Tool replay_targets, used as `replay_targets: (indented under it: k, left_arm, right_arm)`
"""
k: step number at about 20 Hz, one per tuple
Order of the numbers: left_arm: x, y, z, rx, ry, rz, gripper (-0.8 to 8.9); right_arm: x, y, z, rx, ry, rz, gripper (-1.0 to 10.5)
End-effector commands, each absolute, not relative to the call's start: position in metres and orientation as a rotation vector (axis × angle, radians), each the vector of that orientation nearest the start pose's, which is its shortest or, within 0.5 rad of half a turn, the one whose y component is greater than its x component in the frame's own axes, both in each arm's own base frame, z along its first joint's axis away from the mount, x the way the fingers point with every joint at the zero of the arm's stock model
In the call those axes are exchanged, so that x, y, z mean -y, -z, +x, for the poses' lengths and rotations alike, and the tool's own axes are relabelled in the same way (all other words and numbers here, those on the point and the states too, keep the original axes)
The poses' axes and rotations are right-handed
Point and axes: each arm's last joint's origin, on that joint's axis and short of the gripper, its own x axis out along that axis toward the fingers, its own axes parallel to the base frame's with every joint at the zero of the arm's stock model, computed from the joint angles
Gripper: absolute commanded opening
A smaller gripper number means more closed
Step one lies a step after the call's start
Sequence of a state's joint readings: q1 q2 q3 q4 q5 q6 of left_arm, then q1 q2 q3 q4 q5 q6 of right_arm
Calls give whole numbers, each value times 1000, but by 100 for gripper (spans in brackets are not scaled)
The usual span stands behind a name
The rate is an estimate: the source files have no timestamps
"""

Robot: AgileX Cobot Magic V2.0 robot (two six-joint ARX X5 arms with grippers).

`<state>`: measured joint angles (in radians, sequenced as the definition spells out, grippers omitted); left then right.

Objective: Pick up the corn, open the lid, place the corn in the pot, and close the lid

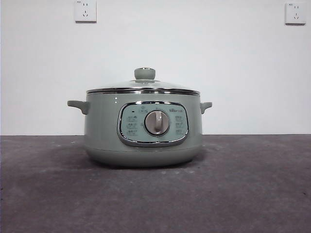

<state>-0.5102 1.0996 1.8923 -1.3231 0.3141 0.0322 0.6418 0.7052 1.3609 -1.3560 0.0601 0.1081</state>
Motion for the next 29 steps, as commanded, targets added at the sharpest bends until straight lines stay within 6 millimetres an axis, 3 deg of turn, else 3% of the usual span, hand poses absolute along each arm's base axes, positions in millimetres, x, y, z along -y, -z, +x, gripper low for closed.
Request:
replay_targets:
  k: [1,16,20,23,26,29]
  left_arm:
    - [62,-507,93,-528,815,82,-3]
    - [67,-507,103,-526,813,96,-3]
    - [44,-521,95,-328,606,168,-3]
    - [22,-526,70,-152,487,188,-3]
    - [12,-503,53,-19,363,249,-3]
    - [7,-448,60,41,260,287,-3]
  right_arm:
    - [-28,-406,41,-723,-508,-160,1]
    - [-28,-406,41,-717,-486,-170,1]
    - [-28,-406,41,-717,-486,-170,1]
    - [-28,-406,41,-716,-484,-171,1]
    - [-28,-406,42,-719,-483,-172,1]
    - [-28,-405,43,-721,-483,-172,1]
